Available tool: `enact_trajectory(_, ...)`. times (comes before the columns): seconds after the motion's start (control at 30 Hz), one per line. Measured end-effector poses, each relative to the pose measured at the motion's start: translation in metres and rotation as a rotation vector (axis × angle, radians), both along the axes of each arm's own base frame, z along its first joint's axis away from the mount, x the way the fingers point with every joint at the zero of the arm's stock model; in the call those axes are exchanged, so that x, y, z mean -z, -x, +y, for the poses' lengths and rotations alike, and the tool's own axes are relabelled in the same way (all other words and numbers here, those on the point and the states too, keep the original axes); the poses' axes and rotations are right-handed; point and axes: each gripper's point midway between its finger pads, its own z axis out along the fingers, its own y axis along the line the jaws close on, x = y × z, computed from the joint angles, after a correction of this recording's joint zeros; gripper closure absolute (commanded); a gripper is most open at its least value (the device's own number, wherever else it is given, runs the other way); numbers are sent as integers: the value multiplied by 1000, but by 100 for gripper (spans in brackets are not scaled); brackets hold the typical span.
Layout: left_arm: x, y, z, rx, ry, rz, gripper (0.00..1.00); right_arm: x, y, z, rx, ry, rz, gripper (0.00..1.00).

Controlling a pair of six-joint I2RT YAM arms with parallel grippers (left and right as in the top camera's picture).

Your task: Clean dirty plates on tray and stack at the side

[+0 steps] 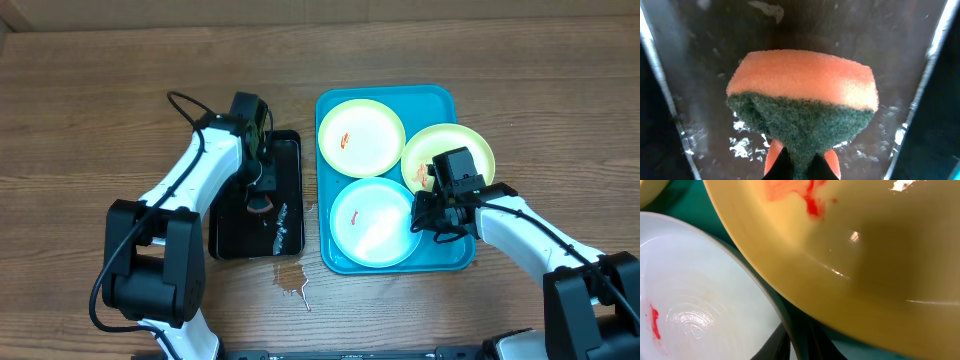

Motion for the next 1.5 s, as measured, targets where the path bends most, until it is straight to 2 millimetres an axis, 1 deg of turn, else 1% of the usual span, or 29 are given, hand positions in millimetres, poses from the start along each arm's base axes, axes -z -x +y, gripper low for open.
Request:
enact_trajectory(0.1, 6, 5, 1, 0, -3, 11, 96, 0, 0, 0, 0, 0, 0, 85)
enact_trajectory(0.47, 8, 1, -2, 18, 1, -9, 96, 0, 0, 0, 0, 0, 0, 85)
enact_trajectory(0.6, 16, 3, -3, 21, -2, 6, 96, 0, 0, 0, 0, 0, 0, 85)
enact_trajectory(0.73, 28, 5, -3, 20, -6, 39, 96, 0, 0, 0, 0, 0, 0, 85)
enact_trajectory(0.97, 28, 7, -4, 18, 4, 77, 96, 0, 0, 0, 0, 1, 1, 85)
enact_trajectory(1.07, 25, 15, -4, 17, -2, 139, 96, 0, 0, 0, 0, 1, 1, 85)
enact_trajectory(1.13, 21, 22, -2, 17, -15, 197, 96, 0, 0, 0, 0, 1, 2, 85)
enact_trajectory(1.2, 14, 23, -2, 17, -22, 223, 96, 0, 0, 0, 0, 1, 2, 85)
enact_trajectory(1.23, 7, 22, -2, 17, -28, 236, 96, 0, 0, 0, 0, 1, 2, 85)
enact_trajectory(1.37, -25, 0, -4, 19, -35, 190, 95, 0, 1, 0, 0, 1, 3, 85)
enact_trajectory(1.43, -42, -18, -6, 19, -32, 131, 96, 0, 1, 0, 0, 1, 3, 85)
enact_trajectory(1.5, -53, -28, -8, 20, -25, 96, 96, 0, 0, 0, 0, 1, 2, 85)
